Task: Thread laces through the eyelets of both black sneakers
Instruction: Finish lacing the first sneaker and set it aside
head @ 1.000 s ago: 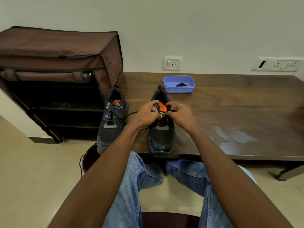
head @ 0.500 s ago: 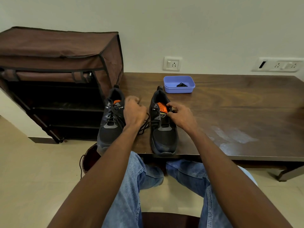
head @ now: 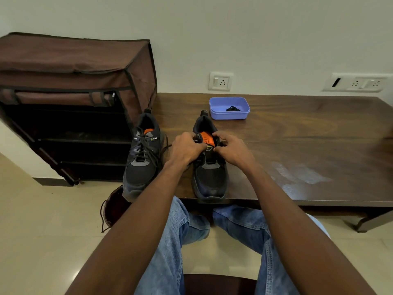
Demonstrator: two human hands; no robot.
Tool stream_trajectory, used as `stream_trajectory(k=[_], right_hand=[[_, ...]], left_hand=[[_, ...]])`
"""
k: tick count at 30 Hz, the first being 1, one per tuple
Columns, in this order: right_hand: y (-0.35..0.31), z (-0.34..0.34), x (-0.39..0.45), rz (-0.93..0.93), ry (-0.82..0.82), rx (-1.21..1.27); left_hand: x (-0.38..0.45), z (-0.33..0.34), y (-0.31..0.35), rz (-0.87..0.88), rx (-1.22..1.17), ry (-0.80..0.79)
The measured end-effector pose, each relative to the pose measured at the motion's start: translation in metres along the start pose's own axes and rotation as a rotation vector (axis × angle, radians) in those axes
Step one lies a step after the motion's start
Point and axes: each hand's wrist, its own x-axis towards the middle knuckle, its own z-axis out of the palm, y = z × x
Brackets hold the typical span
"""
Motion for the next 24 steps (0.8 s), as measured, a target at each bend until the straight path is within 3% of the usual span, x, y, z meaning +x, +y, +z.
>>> stream_trajectory(k=[7,12,16,20,24], right_hand=[[-0.007,-0.002,0.001,0.019,-0.022,0.005],[-0.007,0.002,-0.003,-0.001,0.022,-0.015],[-0.006,0.012,-0.001,-0.129,0.078,-0.338],[-0.014,0.018,-0.008,-0.144,-0.093,-0.402],[-0.012,0.024,-0.012,-0.183,-0.075,-0.470]], left_hand=[[0.005,-0.013,-0.008,-0.117,-0.255,-0.057],[0.001,-0.013,-0.007,-0.112,-0.280,-0.062],[-0.002,-0.010,-0.006,-0.078,-0.263,-0.061],[0.002,-0.010,-0.010,-0.048,-0.221,-0.085],[0.002,-0.009,-0.011,-0.041,-0.198,-0.071]])
